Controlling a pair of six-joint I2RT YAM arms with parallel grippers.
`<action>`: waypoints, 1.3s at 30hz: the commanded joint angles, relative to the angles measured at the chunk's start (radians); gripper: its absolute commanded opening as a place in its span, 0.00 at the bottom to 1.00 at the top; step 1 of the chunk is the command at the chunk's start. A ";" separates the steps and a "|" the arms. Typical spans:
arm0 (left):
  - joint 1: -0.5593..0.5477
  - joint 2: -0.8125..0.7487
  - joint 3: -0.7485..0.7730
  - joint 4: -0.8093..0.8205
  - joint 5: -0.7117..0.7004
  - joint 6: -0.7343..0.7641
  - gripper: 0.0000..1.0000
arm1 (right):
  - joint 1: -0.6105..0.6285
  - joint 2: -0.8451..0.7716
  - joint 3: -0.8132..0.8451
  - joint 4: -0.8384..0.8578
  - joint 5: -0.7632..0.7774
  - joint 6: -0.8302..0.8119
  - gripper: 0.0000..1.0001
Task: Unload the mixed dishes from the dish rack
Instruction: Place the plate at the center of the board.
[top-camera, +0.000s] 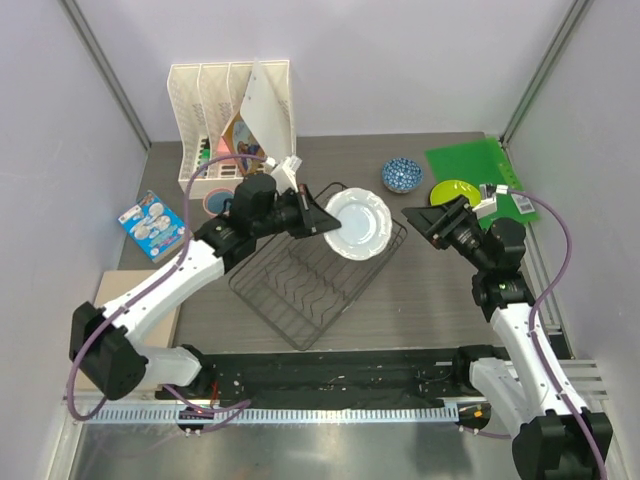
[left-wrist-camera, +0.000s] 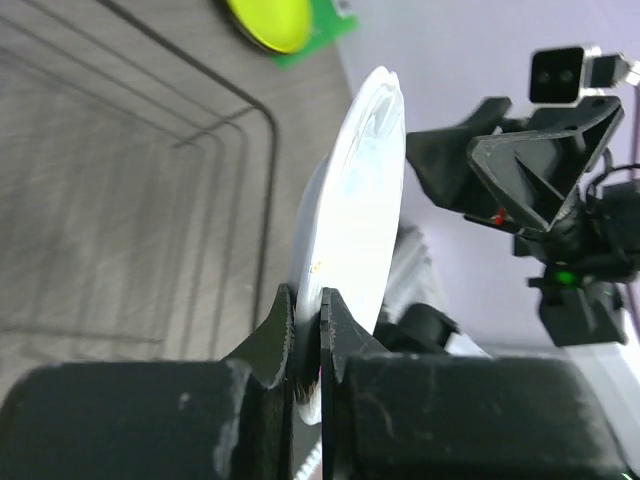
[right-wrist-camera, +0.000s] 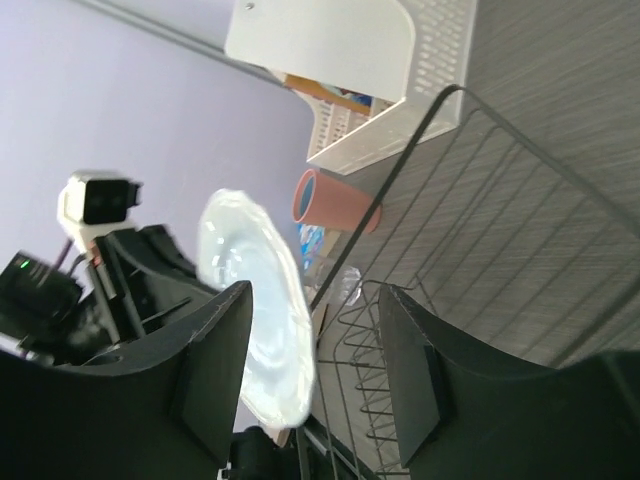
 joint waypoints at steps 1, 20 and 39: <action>0.001 0.059 0.034 0.312 0.239 -0.185 0.00 | 0.027 -0.005 0.062 0.104 -0.081 0.010 0.59; 0.000 0.108 0.044 0.360 0.235 -0.166 0.09 | 0.226 0.094 0.117 0.011 0.037 -0.138 0.01; 0.041 -0.366 -0.109 -0.099 -0.363 0.127 1.00 | -0.160 0.176 0.208 -0.241 0.477 -0.104 0.01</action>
